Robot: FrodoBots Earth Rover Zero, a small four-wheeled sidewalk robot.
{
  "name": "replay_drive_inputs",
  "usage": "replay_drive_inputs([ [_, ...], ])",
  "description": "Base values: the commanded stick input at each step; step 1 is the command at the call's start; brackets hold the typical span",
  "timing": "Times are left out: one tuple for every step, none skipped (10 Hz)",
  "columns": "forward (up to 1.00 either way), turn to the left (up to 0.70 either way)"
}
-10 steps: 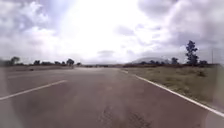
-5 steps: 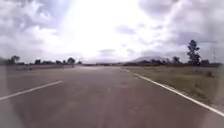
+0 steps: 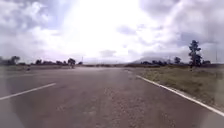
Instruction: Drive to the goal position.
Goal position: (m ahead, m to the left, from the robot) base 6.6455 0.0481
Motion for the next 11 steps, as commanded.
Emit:
replay_drive_inputs([
  [1.00, 0.00],
  [1.00, 0.00],
  [1.00, 0.00],
  [1.00, 0.00],
  [1.00, 0.00],
  [1.00, 0.00],
  [1.00, 0.00],
  [1.00, 0.00],
  [1.00, 0.00],
  [1.00, 0.00],
  [1.00, 0.00],
])
